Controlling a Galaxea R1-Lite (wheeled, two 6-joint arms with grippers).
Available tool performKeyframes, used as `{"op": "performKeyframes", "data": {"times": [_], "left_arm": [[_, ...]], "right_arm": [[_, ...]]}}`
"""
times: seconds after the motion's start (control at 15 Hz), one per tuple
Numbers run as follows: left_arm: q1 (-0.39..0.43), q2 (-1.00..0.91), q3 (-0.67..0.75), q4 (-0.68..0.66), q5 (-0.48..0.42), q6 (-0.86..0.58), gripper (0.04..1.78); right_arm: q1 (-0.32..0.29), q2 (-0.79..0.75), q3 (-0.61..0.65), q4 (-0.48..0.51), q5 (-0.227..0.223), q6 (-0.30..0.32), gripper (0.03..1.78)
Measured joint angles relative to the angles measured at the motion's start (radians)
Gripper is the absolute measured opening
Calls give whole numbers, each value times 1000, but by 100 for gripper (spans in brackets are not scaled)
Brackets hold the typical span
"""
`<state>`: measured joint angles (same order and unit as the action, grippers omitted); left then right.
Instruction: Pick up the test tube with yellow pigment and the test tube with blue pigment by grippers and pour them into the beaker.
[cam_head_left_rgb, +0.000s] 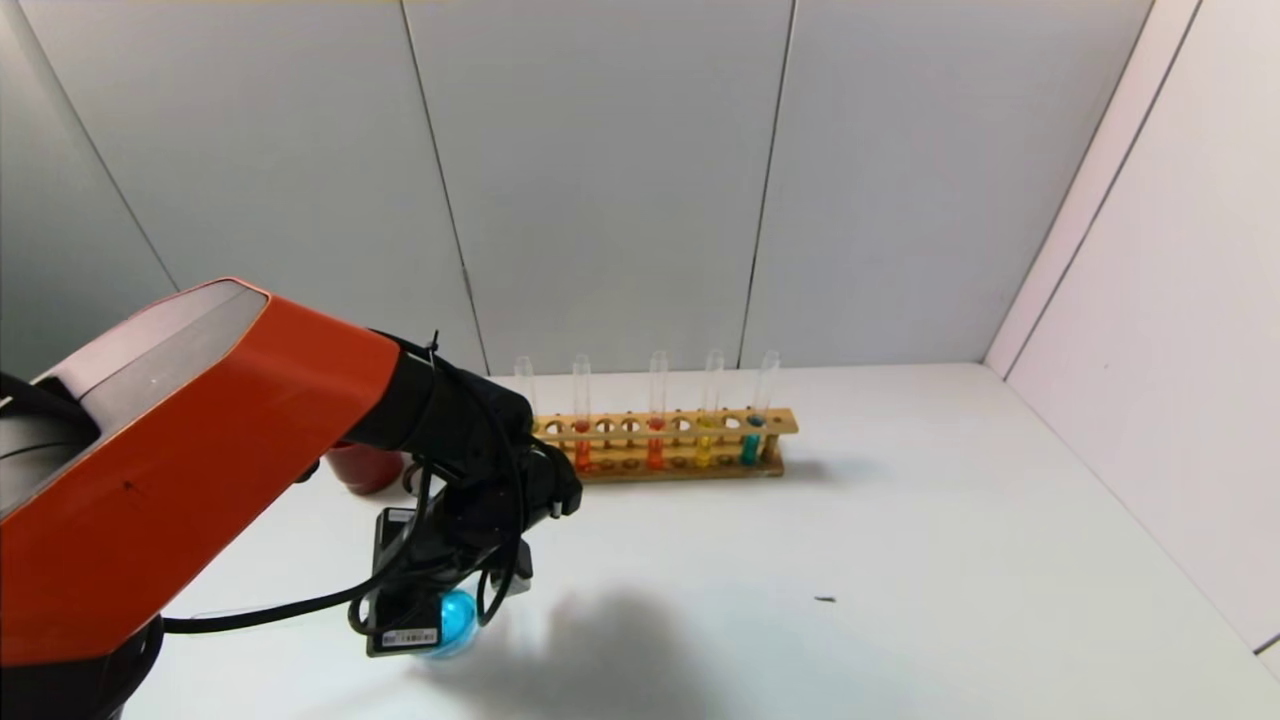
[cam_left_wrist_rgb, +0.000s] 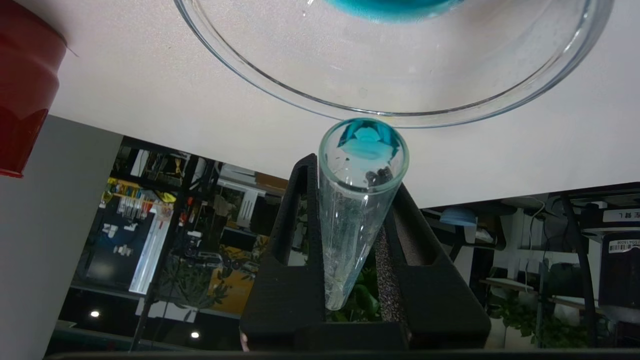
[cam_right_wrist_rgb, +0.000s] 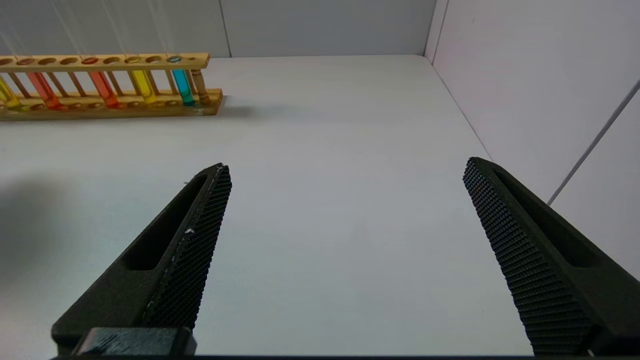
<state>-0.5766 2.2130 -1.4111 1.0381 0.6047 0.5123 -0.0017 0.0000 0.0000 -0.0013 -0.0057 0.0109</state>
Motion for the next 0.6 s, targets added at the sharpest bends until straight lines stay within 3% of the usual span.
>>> {"op": "performKeyframes", "data": {"times": [0.33,0.6], "left_arm": [[2,-43,-1,18,-14,0,33],[34,-207,-49,53,-110,-4,33]], "right_arm": [[0,0,0,0,0,0,170],[0,0,0,0,0,0,170]]}}
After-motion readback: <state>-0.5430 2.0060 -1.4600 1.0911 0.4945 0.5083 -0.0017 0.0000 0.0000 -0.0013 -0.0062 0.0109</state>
